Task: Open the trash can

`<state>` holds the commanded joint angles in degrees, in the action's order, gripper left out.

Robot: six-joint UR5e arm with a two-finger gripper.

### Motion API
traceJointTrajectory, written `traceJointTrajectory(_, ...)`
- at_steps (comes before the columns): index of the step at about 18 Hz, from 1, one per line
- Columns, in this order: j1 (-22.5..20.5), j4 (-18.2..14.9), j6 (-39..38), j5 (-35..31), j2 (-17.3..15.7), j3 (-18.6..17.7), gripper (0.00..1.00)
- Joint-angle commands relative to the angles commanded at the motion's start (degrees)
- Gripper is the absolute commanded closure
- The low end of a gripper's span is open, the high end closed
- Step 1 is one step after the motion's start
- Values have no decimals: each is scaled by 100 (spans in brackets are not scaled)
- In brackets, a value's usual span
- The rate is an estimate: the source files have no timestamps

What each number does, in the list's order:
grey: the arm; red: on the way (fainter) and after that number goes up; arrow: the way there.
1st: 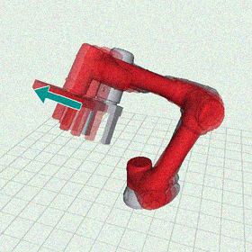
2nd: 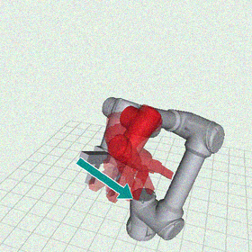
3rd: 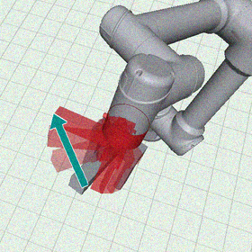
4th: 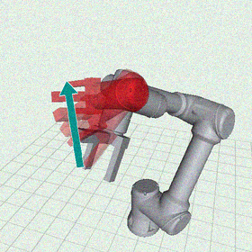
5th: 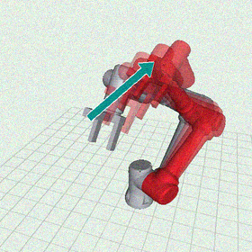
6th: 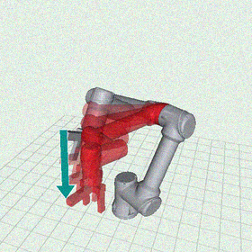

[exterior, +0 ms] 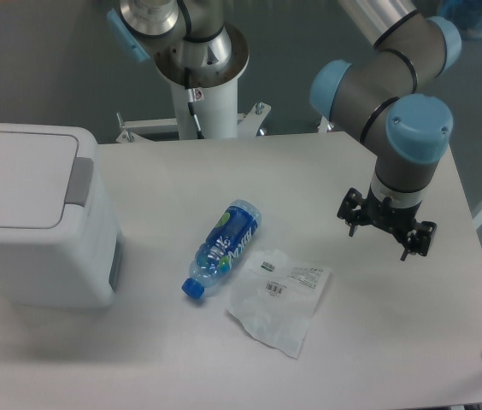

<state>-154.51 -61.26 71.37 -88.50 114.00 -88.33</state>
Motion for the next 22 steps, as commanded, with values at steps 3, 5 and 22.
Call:
traceJointTrajectory(3,140,53,-105,34,-280,-404,0)
traceJointTrajectory(5,150,-17,-386,157,-613,-615,0)
traceJointTrajectory(22,1608,-2259,-3320,1898,-1934,-106,0)
